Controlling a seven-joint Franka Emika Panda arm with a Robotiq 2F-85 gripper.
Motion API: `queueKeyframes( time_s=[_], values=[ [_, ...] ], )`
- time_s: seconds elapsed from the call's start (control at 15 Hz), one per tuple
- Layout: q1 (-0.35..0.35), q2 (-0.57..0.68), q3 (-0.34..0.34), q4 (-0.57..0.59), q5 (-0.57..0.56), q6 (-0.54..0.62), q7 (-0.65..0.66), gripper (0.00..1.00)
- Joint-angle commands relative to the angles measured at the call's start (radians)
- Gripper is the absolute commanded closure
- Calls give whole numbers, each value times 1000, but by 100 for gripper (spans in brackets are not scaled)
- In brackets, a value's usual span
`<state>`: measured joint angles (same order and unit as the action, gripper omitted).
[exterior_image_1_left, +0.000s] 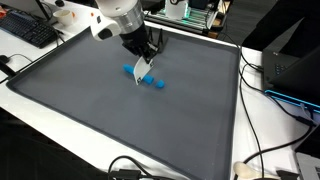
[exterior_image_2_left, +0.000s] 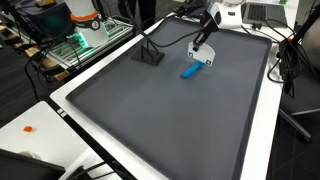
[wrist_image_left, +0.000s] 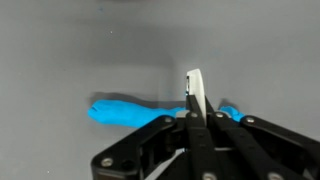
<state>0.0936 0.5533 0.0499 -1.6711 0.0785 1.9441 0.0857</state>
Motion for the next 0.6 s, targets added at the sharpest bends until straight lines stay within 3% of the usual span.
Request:
queueKeyframes(
  time_s=[0.0,0.53],
  values=[
    [7,9,-4,-20,-27,35,-3,99],
    [23,47,-3,-9,-60,66,2,99]
  ],
)
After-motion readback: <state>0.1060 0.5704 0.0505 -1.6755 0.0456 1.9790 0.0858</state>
